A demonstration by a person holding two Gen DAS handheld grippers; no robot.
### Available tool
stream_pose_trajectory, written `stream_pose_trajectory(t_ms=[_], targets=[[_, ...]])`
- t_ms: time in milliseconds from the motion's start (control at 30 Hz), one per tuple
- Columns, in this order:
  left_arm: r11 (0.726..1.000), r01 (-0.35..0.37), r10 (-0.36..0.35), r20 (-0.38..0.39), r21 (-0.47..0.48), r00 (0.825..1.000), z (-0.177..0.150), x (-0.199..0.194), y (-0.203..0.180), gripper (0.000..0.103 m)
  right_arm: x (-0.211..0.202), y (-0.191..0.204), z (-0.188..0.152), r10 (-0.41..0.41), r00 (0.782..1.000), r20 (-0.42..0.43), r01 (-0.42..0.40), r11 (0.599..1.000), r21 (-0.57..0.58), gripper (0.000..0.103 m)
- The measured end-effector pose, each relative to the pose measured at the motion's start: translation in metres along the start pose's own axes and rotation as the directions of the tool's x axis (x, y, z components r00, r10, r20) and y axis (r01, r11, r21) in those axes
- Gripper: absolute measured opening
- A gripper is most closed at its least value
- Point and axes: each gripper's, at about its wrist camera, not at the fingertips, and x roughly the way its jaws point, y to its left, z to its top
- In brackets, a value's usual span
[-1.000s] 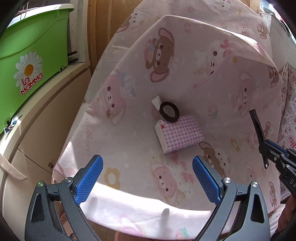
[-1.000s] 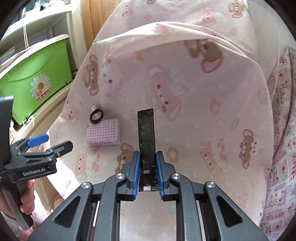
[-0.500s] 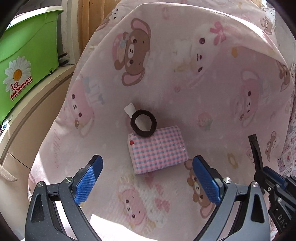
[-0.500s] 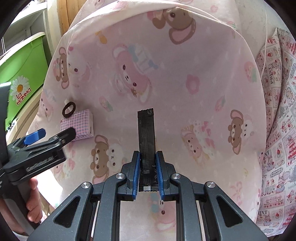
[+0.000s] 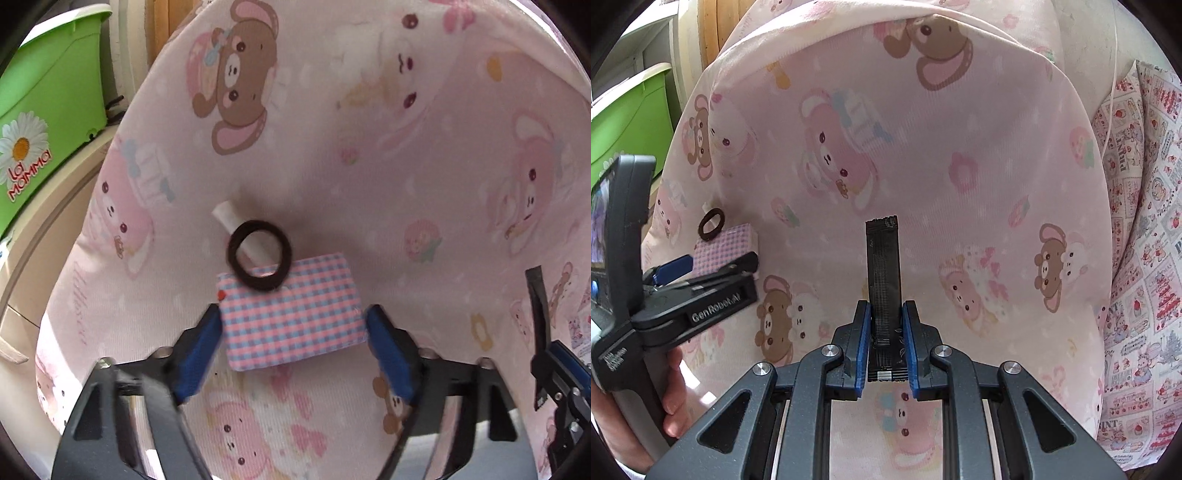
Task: Collect trash
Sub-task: 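Grasp the black strip with the right tool while the left tool grasps the pink checked box, then carry the checked box and black strip down over the wastebasket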
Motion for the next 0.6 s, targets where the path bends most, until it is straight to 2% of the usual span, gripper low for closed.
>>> stream_pose_trajectory(t_ms=[133,233,367,500,600], targets=[[0.998,0.059,-0.059,-0.011,0.002,0.998,0.001,-0.006,0.004,0.074,0.001,0.008,0.001,0.009,1.0,0.004,-0.009,1.0,-0.003,0.019],[0.996,0.066,-0.065,-0.027,0.053,0.998,-0.001,-0.016,0.001,0.074,0.0,0.011,0.0,0.012,1.0,0.01,-0.012,1.0,-0.01,0.019],[0.986,0.131,-0.125,-0.069,0.106,0.99,-0.003,-0.032,0.002,0.074,-0.008,0.01,-0.004,0.017,1.0,0.012,-0.017,1.0,-0.017,0.019],[0.974,0.196,-0.177,-0.161,0.114,0.971,-0.009,-0.038,0.01,0.074,-0.01,0.014,-0.008,0.01,1.0,0.014,-0.009,0.999,-0.031,0.019],[0.969,0.233,-0.213,-0.209,0.076,0.954,-0.023,-0.044,0.027,0.074,-0.011,0.018,-0.012,0.009,1.0,0.01,-0.009,0.999,-0.037,0.019]])
